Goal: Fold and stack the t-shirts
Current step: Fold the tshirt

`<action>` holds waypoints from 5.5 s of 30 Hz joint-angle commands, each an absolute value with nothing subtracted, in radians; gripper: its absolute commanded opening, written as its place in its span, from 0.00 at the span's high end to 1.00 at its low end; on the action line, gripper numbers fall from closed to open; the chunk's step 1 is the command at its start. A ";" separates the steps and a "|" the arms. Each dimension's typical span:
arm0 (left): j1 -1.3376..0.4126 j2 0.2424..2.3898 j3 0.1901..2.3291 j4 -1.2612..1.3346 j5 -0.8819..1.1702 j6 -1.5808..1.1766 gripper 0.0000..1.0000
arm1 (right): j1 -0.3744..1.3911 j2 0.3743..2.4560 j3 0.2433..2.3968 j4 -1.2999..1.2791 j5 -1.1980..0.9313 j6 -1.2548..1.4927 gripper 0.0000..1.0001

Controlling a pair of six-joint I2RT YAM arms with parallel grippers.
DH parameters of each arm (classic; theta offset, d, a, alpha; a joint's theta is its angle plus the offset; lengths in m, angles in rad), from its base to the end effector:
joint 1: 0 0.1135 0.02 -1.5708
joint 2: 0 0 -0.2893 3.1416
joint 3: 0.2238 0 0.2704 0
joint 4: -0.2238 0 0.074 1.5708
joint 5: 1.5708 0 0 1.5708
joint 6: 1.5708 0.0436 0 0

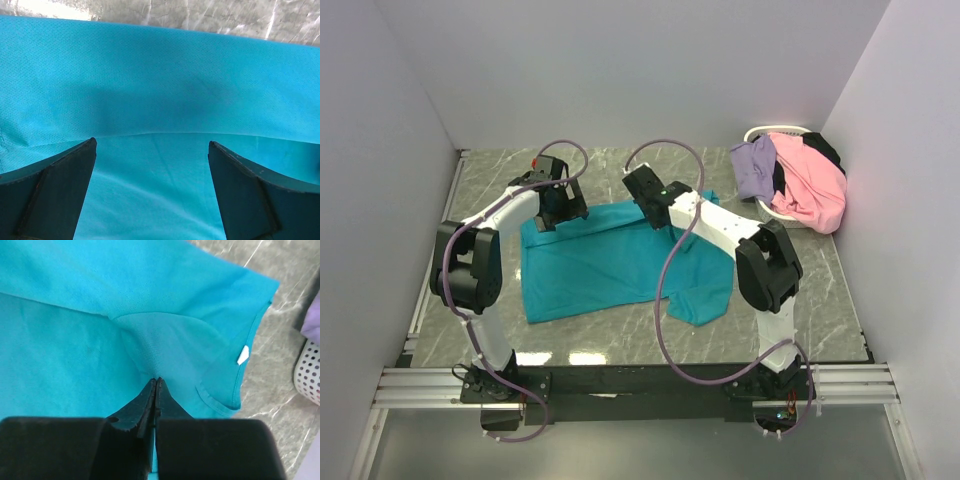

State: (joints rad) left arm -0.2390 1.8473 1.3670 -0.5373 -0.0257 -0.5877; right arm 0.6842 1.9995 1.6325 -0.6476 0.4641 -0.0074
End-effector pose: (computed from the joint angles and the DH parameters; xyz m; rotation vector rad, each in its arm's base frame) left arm 0.4106 -0.0989 0.2232 -0.4625 2.5709 -0.2671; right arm 0.3746 0.2804 0.2421 -0.6758 2.3640 -0.3143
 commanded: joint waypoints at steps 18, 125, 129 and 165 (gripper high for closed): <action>-0.239 1.858 1.387 -0.545 -0.020 -0.561 0.01 | 0.629 1.870 1.459 -0.668 0.437 0.237 0.41; -0.239 1.803 1.385 -0.608 -0.058 -0.564 0.00 | 0.255 1.505 0.999 -0.416 0.040 0.499 0.49; -0.245 1.624 1.173 -0.542 -0.029 -0.604 0.01 | 0.255 1.393 0.904 -0.459 0.048 0.495 0.44; -0.341 1.161 0.569 -0.713 -0.267 -1.153 0.01 | 0.267 0.808 0.313 -0.522 -0.098 0.787 0.42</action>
State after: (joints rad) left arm -0.3359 1.1751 0.5816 -0.6792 -0.2184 -1.0897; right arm 0.2592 0.7956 0.3290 -0.5419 -0.0963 0.7734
